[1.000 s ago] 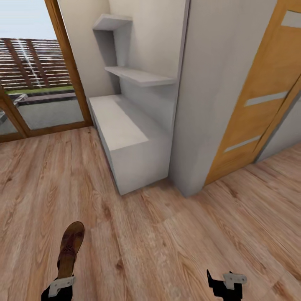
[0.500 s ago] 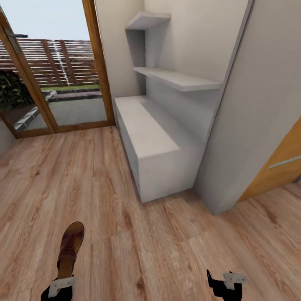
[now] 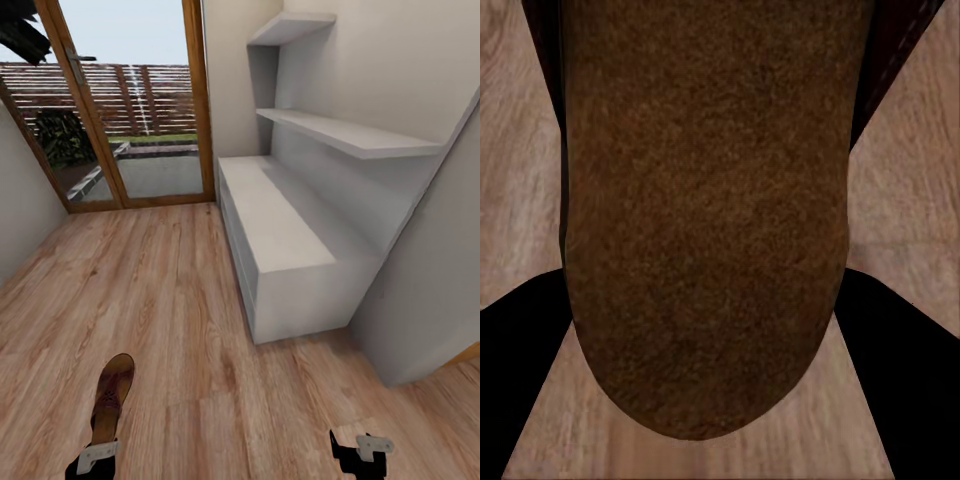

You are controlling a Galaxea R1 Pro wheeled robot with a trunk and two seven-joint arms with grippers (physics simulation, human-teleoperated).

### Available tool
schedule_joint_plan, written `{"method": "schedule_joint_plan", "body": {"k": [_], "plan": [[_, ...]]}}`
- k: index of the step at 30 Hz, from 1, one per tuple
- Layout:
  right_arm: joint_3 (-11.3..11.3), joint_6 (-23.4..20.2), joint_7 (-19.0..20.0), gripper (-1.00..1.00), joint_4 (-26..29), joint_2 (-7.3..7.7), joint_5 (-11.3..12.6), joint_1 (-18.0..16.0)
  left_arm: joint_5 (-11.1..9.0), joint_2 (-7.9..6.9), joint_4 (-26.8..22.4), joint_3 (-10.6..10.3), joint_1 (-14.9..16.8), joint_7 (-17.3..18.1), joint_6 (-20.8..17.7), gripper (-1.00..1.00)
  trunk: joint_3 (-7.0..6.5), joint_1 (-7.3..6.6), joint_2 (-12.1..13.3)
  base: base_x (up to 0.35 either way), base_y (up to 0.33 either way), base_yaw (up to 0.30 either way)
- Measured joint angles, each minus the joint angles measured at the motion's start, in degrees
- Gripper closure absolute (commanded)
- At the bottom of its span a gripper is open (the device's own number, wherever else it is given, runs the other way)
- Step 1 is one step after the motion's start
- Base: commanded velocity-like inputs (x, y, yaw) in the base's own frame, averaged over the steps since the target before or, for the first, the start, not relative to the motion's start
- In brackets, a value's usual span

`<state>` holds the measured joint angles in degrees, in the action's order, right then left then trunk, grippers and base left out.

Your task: Pick up the two gym shoes and the two sandals from the corridor floor and place them onto the hallstand (shoe rack) in the corridor, making sure they are on the rack and not on the floor. Arrange them so the two gym shoes are next to each other and the two sandals are next to each other.

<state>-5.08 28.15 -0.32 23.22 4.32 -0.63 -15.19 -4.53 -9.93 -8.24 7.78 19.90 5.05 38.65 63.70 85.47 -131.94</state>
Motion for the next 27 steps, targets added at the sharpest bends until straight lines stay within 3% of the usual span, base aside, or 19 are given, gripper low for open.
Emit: {"method": "schedule_joint_plan", "body": {"k": [12, 27], "plan": [[0.0, 0.0, 0.0, -1.0, 0.0, 0.0, 0.0, 0.0, -0.2, -0.01, 0.0, 0.0, 0.0, 0.0, 0.0, 1.0, 0.0, 0.0, 0.0, 0.337, 0.047, 0.277], [0.0, 0.1, 0.0, -1.0, 0.0, 0.06, 0.0, 0.0, -0.3, -0.01, 0.0, 0.0, 0.0, -0.1, 0.0, 1.0, 0.0, 0.02, 0.0, 0.174, 0.286, 0.277]]}}
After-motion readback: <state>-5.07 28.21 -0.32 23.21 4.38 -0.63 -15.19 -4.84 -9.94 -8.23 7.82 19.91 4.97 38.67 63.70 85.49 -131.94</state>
